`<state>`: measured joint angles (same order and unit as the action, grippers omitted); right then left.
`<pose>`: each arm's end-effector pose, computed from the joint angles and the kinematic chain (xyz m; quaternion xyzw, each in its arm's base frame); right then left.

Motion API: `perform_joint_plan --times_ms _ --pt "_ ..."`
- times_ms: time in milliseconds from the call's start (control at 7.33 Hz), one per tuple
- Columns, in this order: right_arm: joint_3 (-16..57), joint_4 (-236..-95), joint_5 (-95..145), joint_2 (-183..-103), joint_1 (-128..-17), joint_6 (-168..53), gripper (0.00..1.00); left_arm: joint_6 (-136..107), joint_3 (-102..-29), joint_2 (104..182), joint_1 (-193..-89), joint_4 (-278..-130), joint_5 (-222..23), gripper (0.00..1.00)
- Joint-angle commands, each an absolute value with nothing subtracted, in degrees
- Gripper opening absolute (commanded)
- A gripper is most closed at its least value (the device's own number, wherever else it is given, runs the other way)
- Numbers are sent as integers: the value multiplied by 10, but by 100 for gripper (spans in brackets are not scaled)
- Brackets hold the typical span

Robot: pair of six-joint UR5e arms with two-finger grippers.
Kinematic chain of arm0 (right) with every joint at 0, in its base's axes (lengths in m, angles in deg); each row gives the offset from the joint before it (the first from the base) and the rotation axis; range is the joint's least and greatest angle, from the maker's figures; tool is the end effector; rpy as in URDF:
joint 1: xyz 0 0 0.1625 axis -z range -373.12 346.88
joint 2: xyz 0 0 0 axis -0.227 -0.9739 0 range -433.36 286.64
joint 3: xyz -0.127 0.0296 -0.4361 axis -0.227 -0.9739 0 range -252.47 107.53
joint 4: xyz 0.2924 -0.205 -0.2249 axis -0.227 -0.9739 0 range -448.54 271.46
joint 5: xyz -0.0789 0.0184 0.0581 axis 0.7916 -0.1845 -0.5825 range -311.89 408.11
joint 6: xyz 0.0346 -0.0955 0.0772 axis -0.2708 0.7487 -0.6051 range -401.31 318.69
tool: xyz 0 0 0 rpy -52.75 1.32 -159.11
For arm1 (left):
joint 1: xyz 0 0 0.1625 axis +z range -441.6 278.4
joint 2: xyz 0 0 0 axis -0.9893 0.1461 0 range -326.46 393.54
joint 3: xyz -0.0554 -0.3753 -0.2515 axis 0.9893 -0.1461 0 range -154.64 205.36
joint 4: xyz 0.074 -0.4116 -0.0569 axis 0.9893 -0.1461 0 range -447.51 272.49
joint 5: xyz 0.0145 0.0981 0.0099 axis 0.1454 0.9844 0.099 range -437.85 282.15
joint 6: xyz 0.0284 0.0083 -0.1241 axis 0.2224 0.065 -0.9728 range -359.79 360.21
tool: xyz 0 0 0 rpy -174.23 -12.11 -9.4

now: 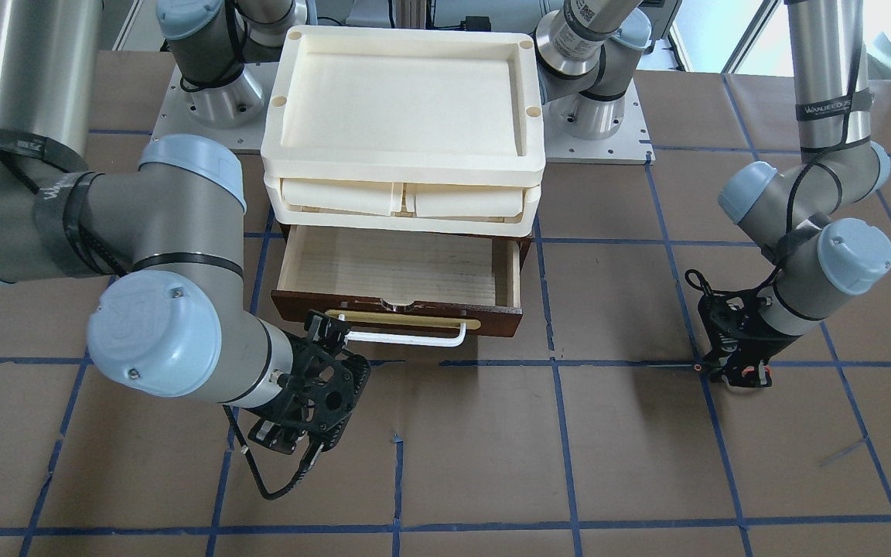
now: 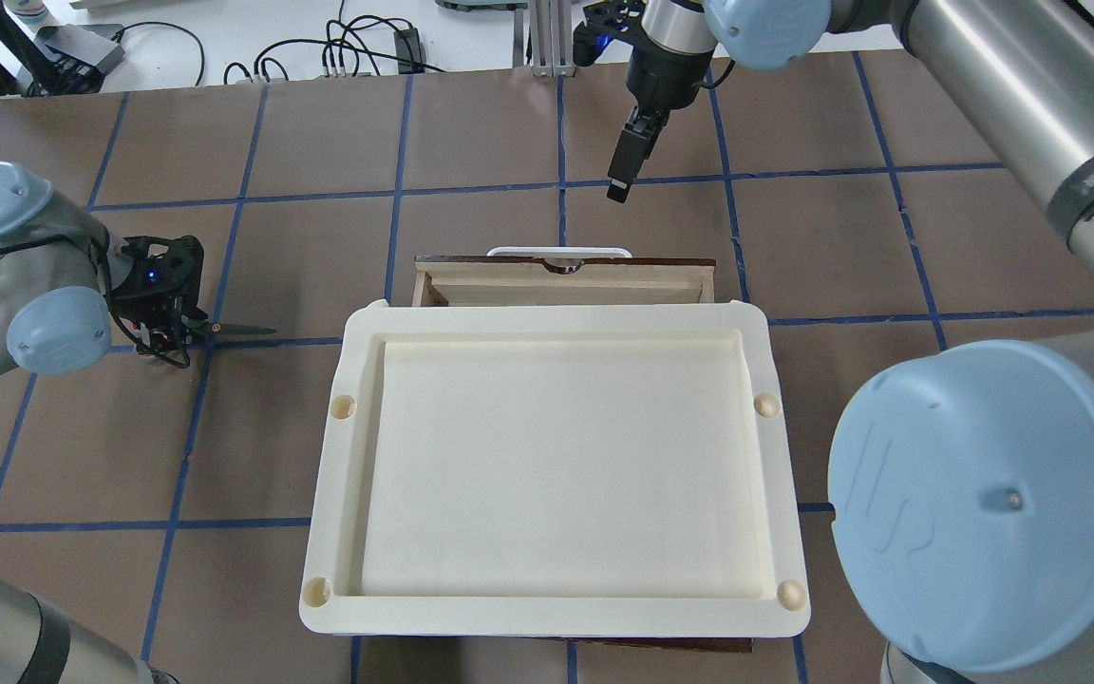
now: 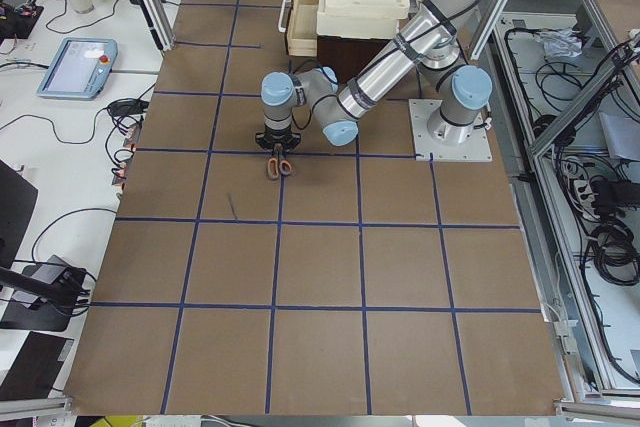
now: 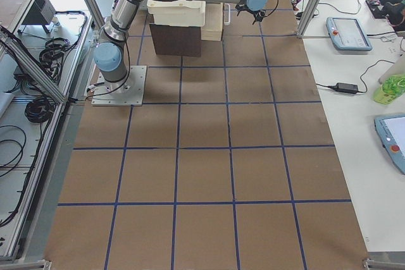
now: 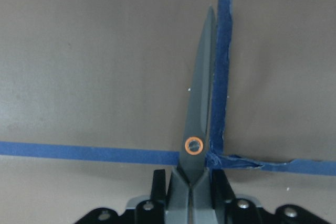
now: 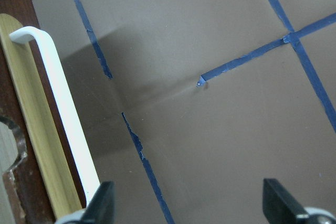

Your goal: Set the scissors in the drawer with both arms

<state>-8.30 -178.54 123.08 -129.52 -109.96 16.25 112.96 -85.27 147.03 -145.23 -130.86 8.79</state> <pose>0.2523 -0.7064 0.3489 -0.5193 0.8417 0.0067 0.1476 0.1287 -0.5768 0.1783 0.6844 0.7282 -0.0352 0.0104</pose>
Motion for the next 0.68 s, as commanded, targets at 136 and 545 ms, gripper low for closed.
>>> perform_joint_plan --times_ms 136,545 --pt "-50 -1734 1234 -1384 -1061 66 100 1130 -852 1465 -1452 -1308 86 14" --pt "46 -1730 1290 -1502 -1024 -17 100 1132 -852 1466 -1452 -1309 86 14"
